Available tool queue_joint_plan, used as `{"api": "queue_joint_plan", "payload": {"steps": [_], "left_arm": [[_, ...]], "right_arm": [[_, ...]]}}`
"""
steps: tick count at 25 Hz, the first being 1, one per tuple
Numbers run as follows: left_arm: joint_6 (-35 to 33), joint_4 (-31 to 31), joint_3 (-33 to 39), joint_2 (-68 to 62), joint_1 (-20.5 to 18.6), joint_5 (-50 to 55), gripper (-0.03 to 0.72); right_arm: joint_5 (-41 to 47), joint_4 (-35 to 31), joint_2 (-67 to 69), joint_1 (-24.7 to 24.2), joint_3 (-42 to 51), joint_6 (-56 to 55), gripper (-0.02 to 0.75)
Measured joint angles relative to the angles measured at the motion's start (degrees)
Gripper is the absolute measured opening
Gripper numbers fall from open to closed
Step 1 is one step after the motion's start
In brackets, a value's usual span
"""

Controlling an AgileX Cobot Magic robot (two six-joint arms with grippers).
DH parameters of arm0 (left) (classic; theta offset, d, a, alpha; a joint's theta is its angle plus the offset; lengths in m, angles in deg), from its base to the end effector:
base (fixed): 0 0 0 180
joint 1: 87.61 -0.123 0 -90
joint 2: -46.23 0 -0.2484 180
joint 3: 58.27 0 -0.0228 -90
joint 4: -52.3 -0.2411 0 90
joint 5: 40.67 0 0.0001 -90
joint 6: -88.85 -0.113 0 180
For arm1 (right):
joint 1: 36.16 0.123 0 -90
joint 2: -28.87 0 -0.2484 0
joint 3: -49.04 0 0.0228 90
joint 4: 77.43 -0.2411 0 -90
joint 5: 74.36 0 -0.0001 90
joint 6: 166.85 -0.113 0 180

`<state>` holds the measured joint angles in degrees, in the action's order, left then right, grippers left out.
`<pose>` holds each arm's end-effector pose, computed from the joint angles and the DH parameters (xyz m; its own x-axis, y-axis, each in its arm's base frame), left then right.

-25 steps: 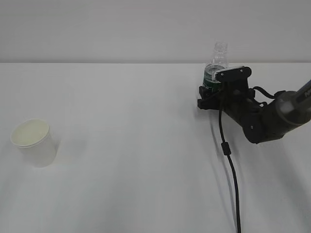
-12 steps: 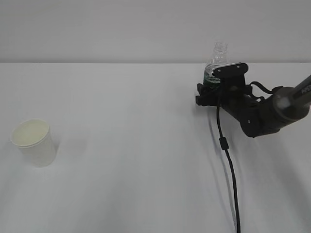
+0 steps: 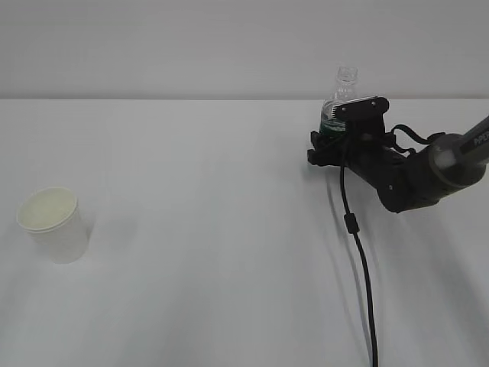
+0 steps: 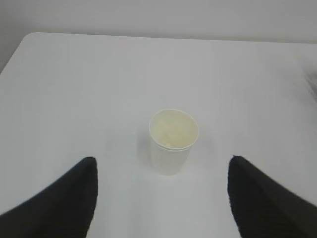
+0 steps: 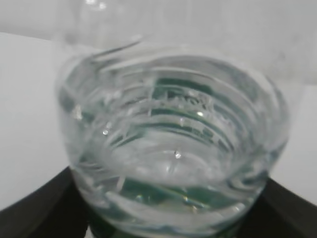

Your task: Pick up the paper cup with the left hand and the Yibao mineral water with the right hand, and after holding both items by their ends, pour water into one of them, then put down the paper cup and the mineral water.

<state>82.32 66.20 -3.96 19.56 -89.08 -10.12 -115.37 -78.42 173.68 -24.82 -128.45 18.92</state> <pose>0.1177 -0.0108 0.2549 -0.3617 -0.1045 -0.9264 0.0542 0.9897 -0.1328 0.4520 0.0894 0.0437 -0.2581 -0.1410 -0.9558 -0.2093 0.9739 -0.0872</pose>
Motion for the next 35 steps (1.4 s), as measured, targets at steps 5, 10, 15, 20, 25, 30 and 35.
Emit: {"api": "queue_joint_plan", "payload": {"steps": [5,10,15,20,25,30,35], "left_arm": [[0.0,0.0,0.0,0.0,0.0,0.0,0.577],[0.0,0.0,0.0,0.0,0.0,0.0,0.575],[0.0,0.0,0.0,0.0,0.0,0.0,0.573],[0.0,0.0,0.0,0.0,0.0,0.0,0.573],[0.0,0.0,0.0,0.0,0.0,0.0,0.573],[0.0,0.0,0.0,0.0,0.0,0.0,0.572],[0.0,0.0,0.0,0.0,0.0,0.0,0.571]], "right_arm": [[0.0,0.0,0.0,-0.11,-0.09,0.0,0.516],[0.1,0.0,0.0,-0.11,-0.09,0.0,0.496],[0.1,-0.23,0.0,-0.11,-0.09,0.0,0.461],[0.1,-0.42,0.0,-0.11,-0.09,0.0,0.456],[0.1,-0.42,0.0,-0.11,-0.09,0.0,0.454],[0.1,-0.09,0.0,-0.11,-0.09,0.0,0.454],[3.14,0.99,-1.23,-0.11,-0.09,0.0,0.453]]}}
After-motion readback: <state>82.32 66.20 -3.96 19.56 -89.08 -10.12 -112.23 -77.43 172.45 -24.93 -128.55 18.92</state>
